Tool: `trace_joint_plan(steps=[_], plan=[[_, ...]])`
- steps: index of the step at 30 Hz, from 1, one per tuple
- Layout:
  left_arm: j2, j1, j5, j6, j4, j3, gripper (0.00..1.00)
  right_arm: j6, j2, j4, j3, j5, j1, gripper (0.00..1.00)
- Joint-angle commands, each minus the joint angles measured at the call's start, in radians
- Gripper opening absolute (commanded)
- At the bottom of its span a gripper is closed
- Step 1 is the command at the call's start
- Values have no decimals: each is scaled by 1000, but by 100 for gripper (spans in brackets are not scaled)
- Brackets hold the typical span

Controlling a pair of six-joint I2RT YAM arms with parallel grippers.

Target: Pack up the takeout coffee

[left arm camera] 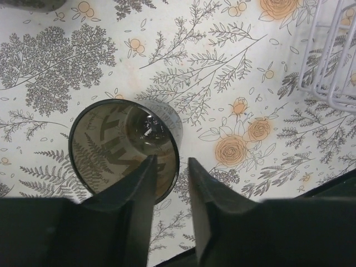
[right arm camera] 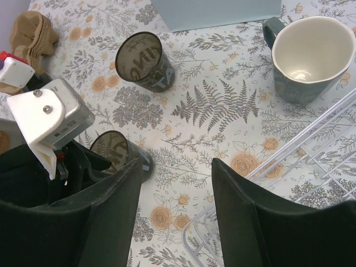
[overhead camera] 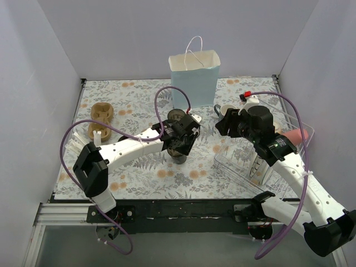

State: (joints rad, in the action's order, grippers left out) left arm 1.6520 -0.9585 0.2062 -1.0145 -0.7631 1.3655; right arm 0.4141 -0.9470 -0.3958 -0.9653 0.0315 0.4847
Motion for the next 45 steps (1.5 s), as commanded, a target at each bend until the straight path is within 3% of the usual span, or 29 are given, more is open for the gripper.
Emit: trace_joint_plan(steps=[1,8,13,20,27,37,42,45], plan=[[-3,-23,22,-18,13,41,48,-17,22,5,-15,18,-5,61],[-28,4,174,-1,-27,236,66,-20,40,-3,-35,-7,-5,61],[52,151,180,-22,-84,360,63,-29,44,-9,-49,-13,-5,61],[140,338,101,-50,-48,389,63,-44,39,-14,-67,-25,-5,61],[227,385,27,-44,15,359,61,-61,30,-18,-82,-25,-5,62],[353,418,-30,-32,67,354,45,-78,22,-18,-105,-27,-6,62],[391,441,-15,-33,55,376,19,-80,24,-18,-110,-25,-5,62],[384,467,5,-39,44,376,9,-83,25,-17,-112,-25,-5,62]])
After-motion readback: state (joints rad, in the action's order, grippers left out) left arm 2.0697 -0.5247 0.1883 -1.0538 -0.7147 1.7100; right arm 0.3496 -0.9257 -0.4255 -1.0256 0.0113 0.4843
